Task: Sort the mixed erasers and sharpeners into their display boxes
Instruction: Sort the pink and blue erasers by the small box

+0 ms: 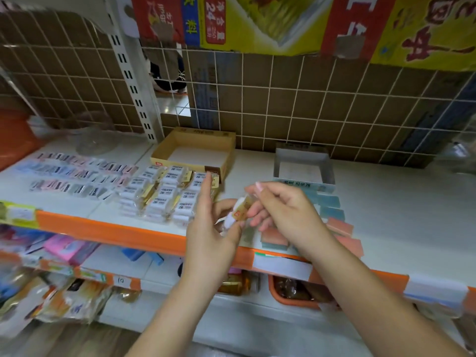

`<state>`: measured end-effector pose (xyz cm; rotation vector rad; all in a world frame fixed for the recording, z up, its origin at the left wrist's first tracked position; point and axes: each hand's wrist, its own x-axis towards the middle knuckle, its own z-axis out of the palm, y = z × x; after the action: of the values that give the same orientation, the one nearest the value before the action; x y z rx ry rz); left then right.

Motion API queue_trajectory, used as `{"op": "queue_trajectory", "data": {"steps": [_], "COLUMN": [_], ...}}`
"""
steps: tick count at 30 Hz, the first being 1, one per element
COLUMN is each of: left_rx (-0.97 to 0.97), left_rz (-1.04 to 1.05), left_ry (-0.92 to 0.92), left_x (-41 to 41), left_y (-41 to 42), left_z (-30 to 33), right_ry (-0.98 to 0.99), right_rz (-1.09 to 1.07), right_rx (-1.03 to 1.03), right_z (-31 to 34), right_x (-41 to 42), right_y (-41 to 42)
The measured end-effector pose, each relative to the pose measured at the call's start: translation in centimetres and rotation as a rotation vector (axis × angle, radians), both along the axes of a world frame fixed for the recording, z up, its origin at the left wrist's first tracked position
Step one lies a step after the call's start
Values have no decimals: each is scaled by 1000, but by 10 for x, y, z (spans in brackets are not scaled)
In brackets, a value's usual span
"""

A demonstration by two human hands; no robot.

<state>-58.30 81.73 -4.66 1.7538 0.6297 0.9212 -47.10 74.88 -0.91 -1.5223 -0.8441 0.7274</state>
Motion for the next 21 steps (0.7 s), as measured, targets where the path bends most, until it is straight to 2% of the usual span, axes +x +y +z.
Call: {"op": "queue_trajectory", "data": {"steps": [5,8,14,17,21], "left_rx": [-74,-26,299,375,397], "left_rz": [-83,-40,341,412,414], "left_ry": [-123,-142,221,423,563], "left_x": [-15,-36,-79,-93,-96], "left_y": [6,21,90,129,171], "left_z": [-3,5,12,13,20], "right_ry": [78,104,-36,-212,-438], "right_rz": [8,63,176,218,260], "right_rx": [-23,-41,-76,-130,-205], "right_z": [6,7,20,24,22], "right_x": [0,2,-4,-9,-18], "right_y": [11,26,96,145,200]}}
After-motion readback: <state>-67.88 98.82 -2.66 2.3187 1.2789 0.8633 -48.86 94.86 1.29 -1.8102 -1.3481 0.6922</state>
